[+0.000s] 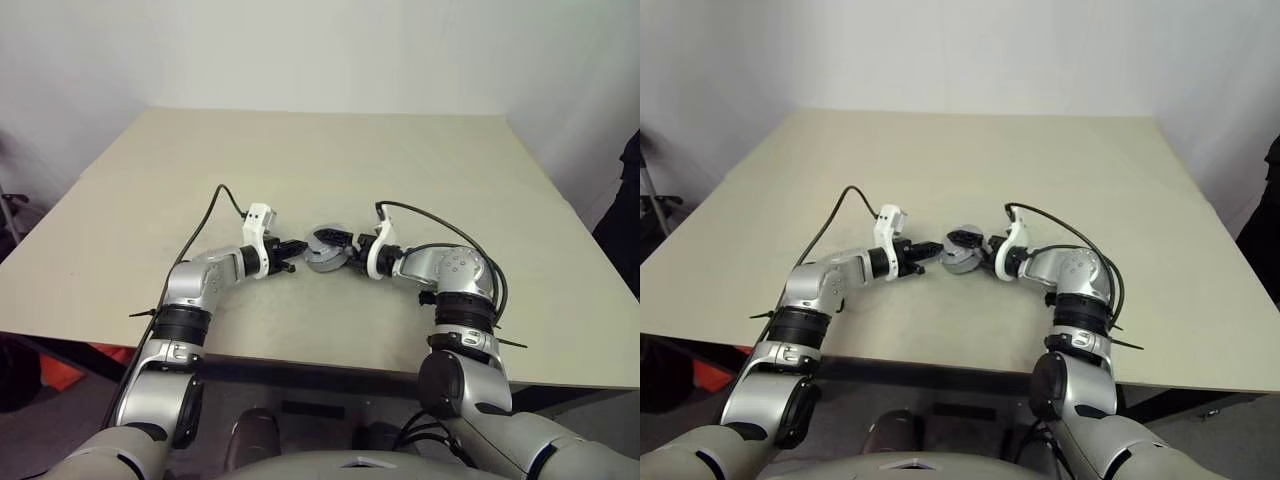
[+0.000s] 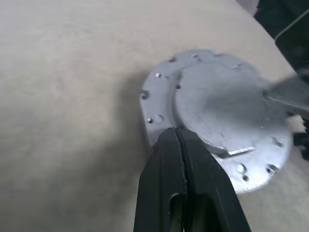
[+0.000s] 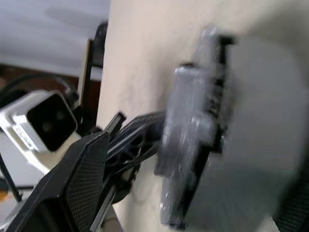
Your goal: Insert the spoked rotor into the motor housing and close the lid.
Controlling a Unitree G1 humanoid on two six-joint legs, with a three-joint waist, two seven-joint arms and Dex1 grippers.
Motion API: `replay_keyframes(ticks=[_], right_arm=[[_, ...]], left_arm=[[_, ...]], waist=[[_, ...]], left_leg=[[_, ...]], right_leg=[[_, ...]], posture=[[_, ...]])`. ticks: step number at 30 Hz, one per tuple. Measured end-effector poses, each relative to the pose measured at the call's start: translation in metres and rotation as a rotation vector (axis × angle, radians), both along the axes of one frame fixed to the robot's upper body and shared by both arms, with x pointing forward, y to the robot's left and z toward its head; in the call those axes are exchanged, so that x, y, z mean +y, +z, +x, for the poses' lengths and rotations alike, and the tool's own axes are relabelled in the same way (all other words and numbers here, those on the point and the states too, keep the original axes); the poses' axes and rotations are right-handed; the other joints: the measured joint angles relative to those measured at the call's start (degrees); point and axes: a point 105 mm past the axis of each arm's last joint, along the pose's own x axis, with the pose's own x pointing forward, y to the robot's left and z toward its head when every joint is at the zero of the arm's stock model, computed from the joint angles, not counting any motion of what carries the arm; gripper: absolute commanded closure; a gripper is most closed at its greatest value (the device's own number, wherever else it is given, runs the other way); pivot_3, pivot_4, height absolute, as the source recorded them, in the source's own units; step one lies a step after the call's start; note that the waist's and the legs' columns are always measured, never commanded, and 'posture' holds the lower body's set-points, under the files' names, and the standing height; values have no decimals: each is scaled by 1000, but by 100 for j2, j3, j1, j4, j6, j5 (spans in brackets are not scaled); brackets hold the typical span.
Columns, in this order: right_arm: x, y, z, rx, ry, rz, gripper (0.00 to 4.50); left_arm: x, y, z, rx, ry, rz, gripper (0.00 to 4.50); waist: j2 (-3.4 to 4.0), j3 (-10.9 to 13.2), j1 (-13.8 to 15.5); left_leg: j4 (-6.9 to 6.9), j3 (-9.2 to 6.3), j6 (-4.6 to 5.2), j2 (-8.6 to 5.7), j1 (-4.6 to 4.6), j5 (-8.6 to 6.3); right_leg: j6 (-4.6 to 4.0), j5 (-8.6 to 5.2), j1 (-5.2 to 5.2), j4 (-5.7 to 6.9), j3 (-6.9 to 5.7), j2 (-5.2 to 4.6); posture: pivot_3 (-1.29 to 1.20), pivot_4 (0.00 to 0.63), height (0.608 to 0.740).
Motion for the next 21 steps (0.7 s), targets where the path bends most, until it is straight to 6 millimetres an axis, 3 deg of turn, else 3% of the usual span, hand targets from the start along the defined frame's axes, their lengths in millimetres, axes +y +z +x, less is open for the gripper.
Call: replay_keyframes(ticks=[1,4,9,16,21], right_arm=[[2,-1,0,4,4,-2,24],[5,-7,5,20,-14,-17,651],[2,-12,12,20,-57,-47,2252],[1,-10,15,6,-73,-44,2300],[-4,11,25,-6,-139,90,2300]], left_arm=[[0,0,0,0,-1,-1,4500],[-1,0,0,0,-1,-3,4500],[0,0,0,-1,8,-2,4500],[1,1,2,15,39,-41,4500],[13,19,8,81,124,-261,4500]], waist=[[0,0,0],[0,0,0],[0,0,7],[0,0,11],[-1,3,-23]], left_leg=[[-1,0,0,0,-2,0],[-1,0,0,0,-4,0],[-1,0,-1,-2,-1,1],[-1,0,-2,-1,-4,1],[22,0,-2,-3,-84,2]], right_leg=[[0,0,-1,-1,0,0],[0,0,-3,-1,0,0],[0,0,1,0,0,-2],[0,1,-2,1,0,-1],[8,19,-79,14,-1,14]], posture=[[0,0,740],[0,0,740],[0,0,740],[0,0,740],[0,0,740]])
